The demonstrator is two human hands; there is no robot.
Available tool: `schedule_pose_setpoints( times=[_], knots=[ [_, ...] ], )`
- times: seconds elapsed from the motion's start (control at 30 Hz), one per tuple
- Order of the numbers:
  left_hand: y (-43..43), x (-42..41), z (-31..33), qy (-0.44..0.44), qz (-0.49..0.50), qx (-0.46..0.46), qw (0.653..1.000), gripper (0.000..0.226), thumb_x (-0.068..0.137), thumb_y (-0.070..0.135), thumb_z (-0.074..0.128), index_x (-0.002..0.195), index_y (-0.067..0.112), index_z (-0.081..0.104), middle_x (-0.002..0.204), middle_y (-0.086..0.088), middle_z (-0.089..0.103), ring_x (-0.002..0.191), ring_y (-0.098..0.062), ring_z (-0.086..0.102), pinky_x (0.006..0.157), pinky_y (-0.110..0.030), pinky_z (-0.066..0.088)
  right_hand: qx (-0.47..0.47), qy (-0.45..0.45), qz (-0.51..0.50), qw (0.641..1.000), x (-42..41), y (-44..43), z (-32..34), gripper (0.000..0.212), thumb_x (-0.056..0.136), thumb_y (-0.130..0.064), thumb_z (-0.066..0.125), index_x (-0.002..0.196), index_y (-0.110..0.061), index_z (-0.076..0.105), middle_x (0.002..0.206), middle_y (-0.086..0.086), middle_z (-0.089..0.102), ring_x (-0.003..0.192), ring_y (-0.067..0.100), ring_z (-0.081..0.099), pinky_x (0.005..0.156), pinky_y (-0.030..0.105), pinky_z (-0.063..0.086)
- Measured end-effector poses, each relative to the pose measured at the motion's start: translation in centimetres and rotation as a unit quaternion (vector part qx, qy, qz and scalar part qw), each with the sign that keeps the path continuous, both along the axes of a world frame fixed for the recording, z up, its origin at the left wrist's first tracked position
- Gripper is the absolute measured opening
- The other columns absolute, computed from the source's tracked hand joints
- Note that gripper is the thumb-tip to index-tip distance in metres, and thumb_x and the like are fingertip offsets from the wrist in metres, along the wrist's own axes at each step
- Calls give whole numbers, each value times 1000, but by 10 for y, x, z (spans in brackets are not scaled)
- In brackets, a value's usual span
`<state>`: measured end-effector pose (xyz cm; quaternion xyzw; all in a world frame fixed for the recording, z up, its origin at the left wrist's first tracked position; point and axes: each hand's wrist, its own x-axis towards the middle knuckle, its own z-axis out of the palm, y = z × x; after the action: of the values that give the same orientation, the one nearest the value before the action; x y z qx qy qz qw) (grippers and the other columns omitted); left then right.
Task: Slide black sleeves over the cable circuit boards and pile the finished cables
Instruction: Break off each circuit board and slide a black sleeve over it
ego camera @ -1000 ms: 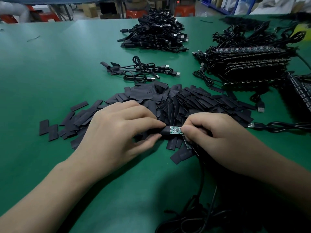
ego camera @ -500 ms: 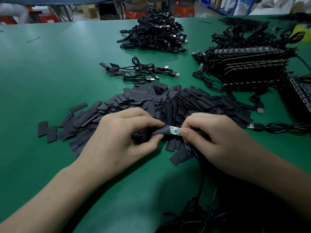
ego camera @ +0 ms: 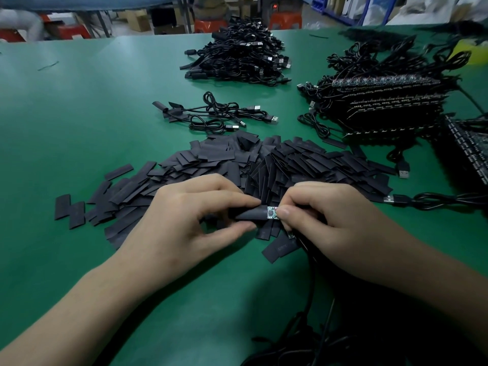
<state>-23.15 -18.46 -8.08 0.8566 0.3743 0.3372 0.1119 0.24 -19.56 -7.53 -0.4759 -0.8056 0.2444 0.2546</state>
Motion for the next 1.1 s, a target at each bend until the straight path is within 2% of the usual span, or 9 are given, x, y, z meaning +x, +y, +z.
schedule_pose_setpoints(
  times=[0.1, 0.27, 0.4, 0.5, 0.63, 0.7, 0.9, 1.1],
  knots=[
    [-2, 3, -1, -5, -14, -9, 1000, 26, 84, 34, 80, 104, 18, 80, 95, 9, 71, 83, -3, 66, 77, -22, 52, 1, -7, 11, 1000, 0, 0, -1, 27, 101, -31, 55, 74, -29, 59, 74, -11, 55, 75, 9, 54, 64, 22, 36],
    [-4, 10, -4, -39, 3, -33, 999, 25, 82, 34, 78, 103, 22, 80, 90, 10, 71, 79, -8, 66, 72, -21, 50, 15, 0, 19, 1000, 0, 1, -4, 22, 101, -29, 60, 79, -30, 66, 74, -11, 60, 75, 10, 57, 64, 23, 38],
    [-3, 10, -4, -54, 27, -31, 998, 22, 83, 32, 80, 103, 23, 80, 87, 10, 71, 78, -6, 65, 72, -19, 49, 36, 64, 6, 997, 2, 2, -4, 2, 95, -28, 68, 95, -28, 66, 69, -4, 61, 64, 15, 57, 57, 22, 40],
    [-2, 9, -2, -89, 51, -41, 994, 21, 81, 33, 80, 100, 24, 80, 87, 11, 72, 79, -4, 66, 73, -17, 49, 95, 87, 0, 992, 6, 2, 1, 11, 92, -17, 73, 96, -24, 65, 74, -8, 66, 70, 12, 64, 63, 18, 46],
    [-3, 10, -2, -144, 50, -94, 984, 22, 80, 34, 77, 100, 26, 80, 85, 10, 73, 75, -10, 70, 70, -26, 54, 164, 65, -10, 984, 5, 0, 4, 9, 90, -13, 75, 90, -20, 70, 77, -14, 68, 75, 4, 67, 67, 14, 48],
    [-5, 11, -3, -178, 42, -124, 975, 22, 80, 33, 77, 101, 27, 79, 82, 8, 76, 71, -10, 72, 69, -27, 56, 183, 61, -15, 981, 4, -1, 5, 7, 91, -15, 75, 90, -20, 71, 78, -13, 69, 74, 3, 67, 66, 15, 48],
    [-8, 15, -5, -268, 18, -207, 941, 20, 81, 24, 80, 101, 21, 78, 75, 3, 78, 69, -7, 75, 69, -14, 53, 214, 59, -18, 975, 5, -2, 5, 7, 91, -16, 73, 90, -22, 71, 80, -10, 71, 72, 10, 67, 64, 25, 49],
    [-8, 19, -3, -354, -2, -303, 885, 21, 75, 19, 77, 95, 14, 80, 75, -8, 78, 68, -11, 75, 67, -13, 54, 252, 29, -16, 967, 5, -2, 5, 5, 91, -16, 72, 92, -20, 72, 85, -10, 71, 78, 10, 67, 72, 27, 49]
  ],
)
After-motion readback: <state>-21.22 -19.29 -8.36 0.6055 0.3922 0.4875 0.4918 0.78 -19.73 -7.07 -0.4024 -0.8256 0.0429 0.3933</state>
